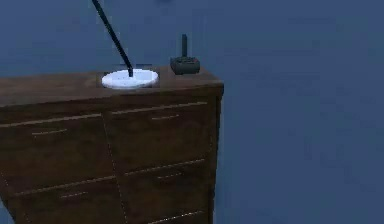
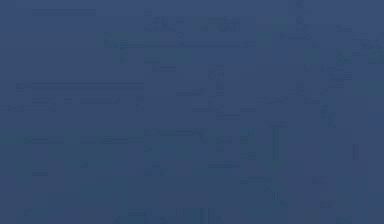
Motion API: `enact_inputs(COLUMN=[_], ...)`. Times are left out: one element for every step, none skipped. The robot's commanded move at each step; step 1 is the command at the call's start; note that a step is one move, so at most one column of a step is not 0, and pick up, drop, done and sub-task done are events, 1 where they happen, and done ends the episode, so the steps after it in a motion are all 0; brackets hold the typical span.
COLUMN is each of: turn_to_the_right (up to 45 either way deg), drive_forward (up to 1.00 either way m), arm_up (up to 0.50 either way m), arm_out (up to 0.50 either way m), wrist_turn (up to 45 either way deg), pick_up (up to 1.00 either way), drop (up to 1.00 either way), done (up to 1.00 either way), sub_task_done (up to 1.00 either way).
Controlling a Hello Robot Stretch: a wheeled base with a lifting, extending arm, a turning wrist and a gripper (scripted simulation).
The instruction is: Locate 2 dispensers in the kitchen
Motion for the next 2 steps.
enact_inputs(turn_to_the_right=[-45.0,-45.0], drive_forward=[0.0,0.0], arm_up=[0.0,0.0], arm_out=[0.0,0.0], wrist_turn=[0.0,0.0], pick_up=[0.0,0.0], drop=[0.0,0.0], done=[0.0,0.0], sub_task_done=[0.0,0.0])
